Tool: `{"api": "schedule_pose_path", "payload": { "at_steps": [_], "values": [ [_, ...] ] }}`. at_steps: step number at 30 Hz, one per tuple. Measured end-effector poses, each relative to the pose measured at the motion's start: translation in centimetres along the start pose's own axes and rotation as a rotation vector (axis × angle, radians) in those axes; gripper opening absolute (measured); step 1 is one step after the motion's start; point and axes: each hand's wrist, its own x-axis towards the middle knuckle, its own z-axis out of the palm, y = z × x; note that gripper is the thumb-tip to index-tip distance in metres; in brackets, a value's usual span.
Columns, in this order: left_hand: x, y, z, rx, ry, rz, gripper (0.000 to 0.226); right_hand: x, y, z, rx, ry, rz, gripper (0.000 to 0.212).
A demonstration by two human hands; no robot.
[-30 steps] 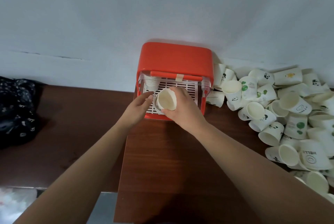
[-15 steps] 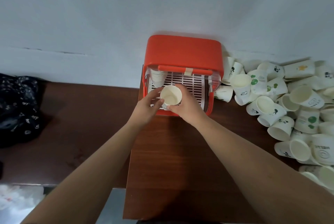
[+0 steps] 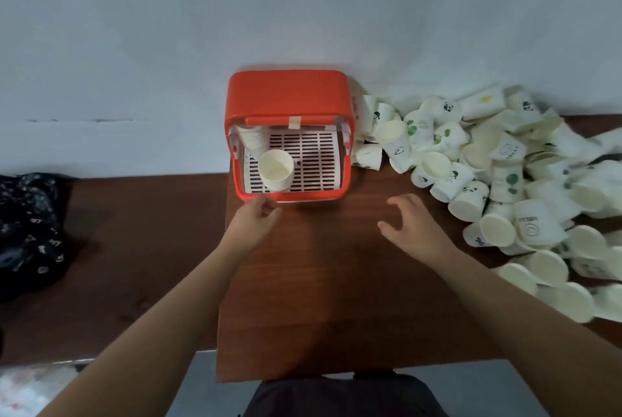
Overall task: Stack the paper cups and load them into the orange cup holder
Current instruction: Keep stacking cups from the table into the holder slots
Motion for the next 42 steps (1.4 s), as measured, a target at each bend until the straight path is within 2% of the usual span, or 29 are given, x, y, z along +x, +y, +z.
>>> {"api": "schedule_pose_path", "payload": {
  "at_steps": [4,13,19,22,27,31,37,42],
  "values": [
    [-1.5,4.6,6.0,0.161,-0.128,0.137,0.020,-4.4,7.5,-2.2,-0.030,0.060,0.021,0.054],
    [-5.6,17.1,23.5,0.258,-0.369,0.286,0.029,-13.0,23.2,-6.6,0.055,0.277,0.127,0.050],
    [-4.6,22.2,31.8,0.332,-0.310,0.301,0.060,-14.0,27.8,-5.8,-0.041,0.184,0.100,0.071],
    [-2.5,24.0,33.3,0.392,-0.266,0.341,0.074,-12.8,28.3,-4.9,-0.143,0.154,0.028,0.081],
    [1.4,26.3,34.4,0.543,-0.335,0.443,0.095,-11.1,29.0,-4.1,-0.274,0.100,-0.083,0.090],
    [2.9,26.1,36.2,0.668,-0.397,0.519,0.089,-10.0,30.2,-3.4,-0.303,0.148,-0.125,0.080],
    [3.1,25.2,37.3,0.615,-0.322,0.566,0.086,-9.0,30.8,-2.8,-0.376,0.209,-0.164,0.080],
    [2.0,24.6,34.8,0.431,-0.265,0.515,0.084,-8.4,29.9,-3.7,-0.305,0.188,-0.192,0.064]
  ]
}}
